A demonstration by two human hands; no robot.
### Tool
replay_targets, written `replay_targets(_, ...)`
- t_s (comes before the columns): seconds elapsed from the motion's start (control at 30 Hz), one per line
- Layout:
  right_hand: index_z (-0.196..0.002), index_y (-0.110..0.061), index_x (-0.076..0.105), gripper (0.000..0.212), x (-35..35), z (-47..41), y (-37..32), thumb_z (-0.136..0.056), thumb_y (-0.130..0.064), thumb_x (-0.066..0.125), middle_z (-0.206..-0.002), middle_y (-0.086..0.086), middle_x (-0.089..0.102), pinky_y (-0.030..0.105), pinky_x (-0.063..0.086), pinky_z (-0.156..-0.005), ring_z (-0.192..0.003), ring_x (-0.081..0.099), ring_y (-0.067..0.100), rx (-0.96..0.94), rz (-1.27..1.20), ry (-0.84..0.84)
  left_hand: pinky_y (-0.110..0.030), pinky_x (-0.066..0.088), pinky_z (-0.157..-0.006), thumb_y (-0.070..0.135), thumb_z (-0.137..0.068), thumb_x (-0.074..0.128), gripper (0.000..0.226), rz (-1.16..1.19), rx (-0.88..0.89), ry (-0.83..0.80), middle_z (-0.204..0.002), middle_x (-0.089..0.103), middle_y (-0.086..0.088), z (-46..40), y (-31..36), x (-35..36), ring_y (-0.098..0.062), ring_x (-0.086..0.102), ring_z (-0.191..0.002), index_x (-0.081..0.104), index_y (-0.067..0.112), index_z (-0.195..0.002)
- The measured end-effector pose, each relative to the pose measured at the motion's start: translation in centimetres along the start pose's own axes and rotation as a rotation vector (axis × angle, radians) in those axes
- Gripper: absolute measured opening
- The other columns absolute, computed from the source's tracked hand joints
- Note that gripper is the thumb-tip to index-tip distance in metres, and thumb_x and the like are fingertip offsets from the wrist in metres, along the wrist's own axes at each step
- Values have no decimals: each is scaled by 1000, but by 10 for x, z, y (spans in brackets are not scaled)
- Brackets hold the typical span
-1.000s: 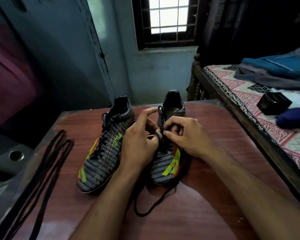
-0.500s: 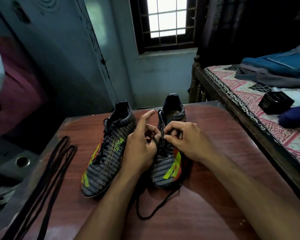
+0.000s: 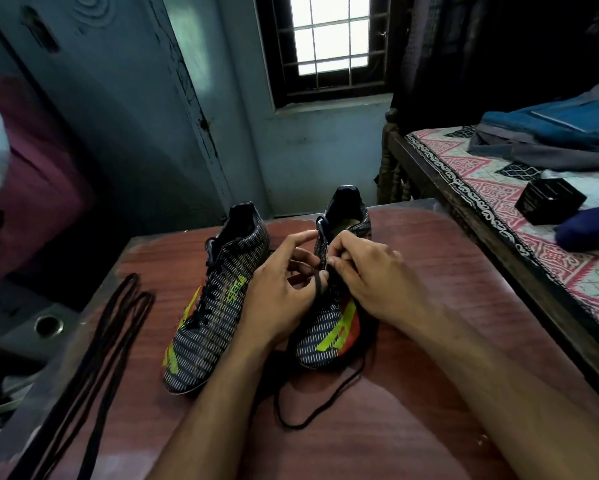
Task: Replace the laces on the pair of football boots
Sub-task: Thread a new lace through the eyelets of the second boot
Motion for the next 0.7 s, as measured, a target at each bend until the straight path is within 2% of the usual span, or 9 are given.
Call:
replay_targets(0.13,-101,-25,54,5,2,-1,1,-104,-27,52,-81,-21,49,27,32,-70,-80,54,8,0,15,-11,-21,54,-91,26,-80,85,70,-29,21,-50,-107,66,12,0,-2,3,-5,66,-101,54,40,-141)
replay_targets(0.27,-99,-24,55,4,2,-2,4,-103,-26,55,-85,-18,52,27,37,-69,-81,57,9,-2,7,-3,-18,52,-91,28,-74,90,83,-56,32,-66,-108,63,14,1,-4,5,-7,62,-103,49,42,-145)
replay_targets(0.37,-95,-25,60,5,-1,-5,8,-96,-23,64,-82,-17,51,22,41,-68,-76,53,3,-40,5,-3,-19,53,-89,25,-76,89,77,-62,15,-38,-106,66,14,0,-6,4,-4,64,-101,51,40,-141)
replay_targets(0.47,-95,-26,61,5,0,-6,10,-92,-26,65,-85,-16,53,31,49,-72,-80,57,9,-76,72,-7,-33,60,-86,24,-80,85,59,-66,15,32,-104,68,13,1,-5,3,-2,67,-97,57,38,-129)
replay_targets(0.6,-88,-24,60,7,2,-4,10,-89,-23,68,-83,-11,56,21,40,-66,-74,54,8,-55,9,52,-36,62,-83,23,-84,81,47,-92,54,50,-101,69,14,4,-2,4,-5,69,-95,61,39,-123)
replay_targets(0.7,-83,-24,58,11,-1,-6,14,-86,-21,69,-81,-10,57,23,40,-65,-72,55,6,-26,-6,18,-38,61,-81,23,-83,80,50,-86,32,68,-102,68,13,3,-4,3,-5,69,-94,59,41,-125)
Point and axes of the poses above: each hand's wrist, its own z-axis away from the middle knuckle, its own x-axis out of the palm, y = z × x, the point moved 5 cm from there along -z, towards the middle knuckle
